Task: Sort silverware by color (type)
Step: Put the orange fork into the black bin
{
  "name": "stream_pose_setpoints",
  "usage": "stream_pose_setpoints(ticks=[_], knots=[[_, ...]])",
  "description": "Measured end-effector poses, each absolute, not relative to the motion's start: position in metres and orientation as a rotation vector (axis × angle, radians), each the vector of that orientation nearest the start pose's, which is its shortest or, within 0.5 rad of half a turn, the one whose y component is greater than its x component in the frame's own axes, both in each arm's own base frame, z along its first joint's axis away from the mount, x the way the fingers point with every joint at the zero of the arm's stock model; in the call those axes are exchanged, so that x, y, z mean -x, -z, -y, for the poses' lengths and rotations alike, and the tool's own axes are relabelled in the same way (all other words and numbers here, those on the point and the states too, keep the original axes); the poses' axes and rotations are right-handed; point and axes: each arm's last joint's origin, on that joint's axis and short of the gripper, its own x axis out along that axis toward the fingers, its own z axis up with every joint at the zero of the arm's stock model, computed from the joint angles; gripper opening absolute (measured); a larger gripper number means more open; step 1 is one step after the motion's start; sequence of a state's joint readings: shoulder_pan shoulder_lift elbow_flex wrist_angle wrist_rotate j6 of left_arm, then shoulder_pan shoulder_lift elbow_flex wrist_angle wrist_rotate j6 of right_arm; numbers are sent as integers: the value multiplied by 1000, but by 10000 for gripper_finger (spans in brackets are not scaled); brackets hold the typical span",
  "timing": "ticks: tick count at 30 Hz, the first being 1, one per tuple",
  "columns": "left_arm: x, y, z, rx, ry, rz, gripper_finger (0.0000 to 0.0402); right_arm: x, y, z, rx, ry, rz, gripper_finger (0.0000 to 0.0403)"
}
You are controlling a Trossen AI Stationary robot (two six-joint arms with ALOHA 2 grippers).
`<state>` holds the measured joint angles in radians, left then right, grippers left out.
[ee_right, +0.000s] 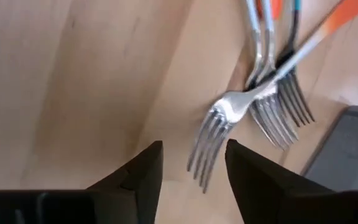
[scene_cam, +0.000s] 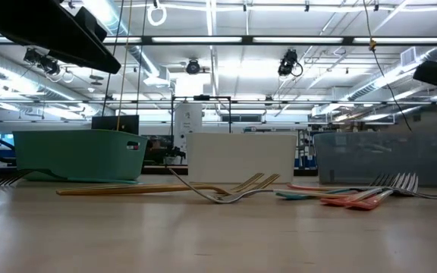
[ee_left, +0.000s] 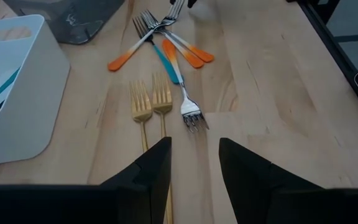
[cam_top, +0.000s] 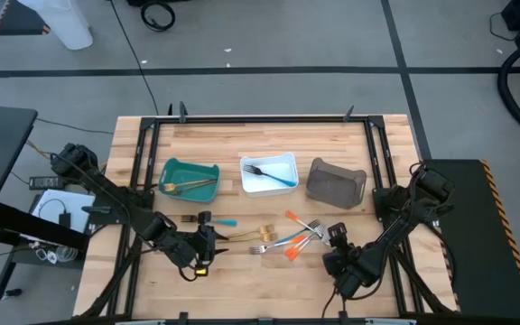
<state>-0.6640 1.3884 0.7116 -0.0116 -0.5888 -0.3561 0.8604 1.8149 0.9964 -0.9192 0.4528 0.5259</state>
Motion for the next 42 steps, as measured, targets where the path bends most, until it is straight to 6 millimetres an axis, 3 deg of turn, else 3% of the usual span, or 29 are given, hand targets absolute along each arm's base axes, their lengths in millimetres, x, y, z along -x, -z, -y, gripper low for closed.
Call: stream_pose_setpoints(ticks=[6, 18, 29, 36, 42], knots=[[-224, -198, 155, -57, -28, -558, 144, -188, -122, -199, 669, 69, -1336, 142], [-224, -198, 155, -59, -27, -558, 144, -192, -121, -197, 701, 77, -1298, 12], [-224, -198, 155, -60, -27, -558, 144, -205, -150, -205, 665, 132, -1270, 8], [-224, -198, 155, -59, -26, -558, 144, -205, -172, -201, 581, 245, -1201, 6], [-224, -198, 155, -58, -25, -558, 144, -198, -198, -190, 612, 368, -1228, 6]])
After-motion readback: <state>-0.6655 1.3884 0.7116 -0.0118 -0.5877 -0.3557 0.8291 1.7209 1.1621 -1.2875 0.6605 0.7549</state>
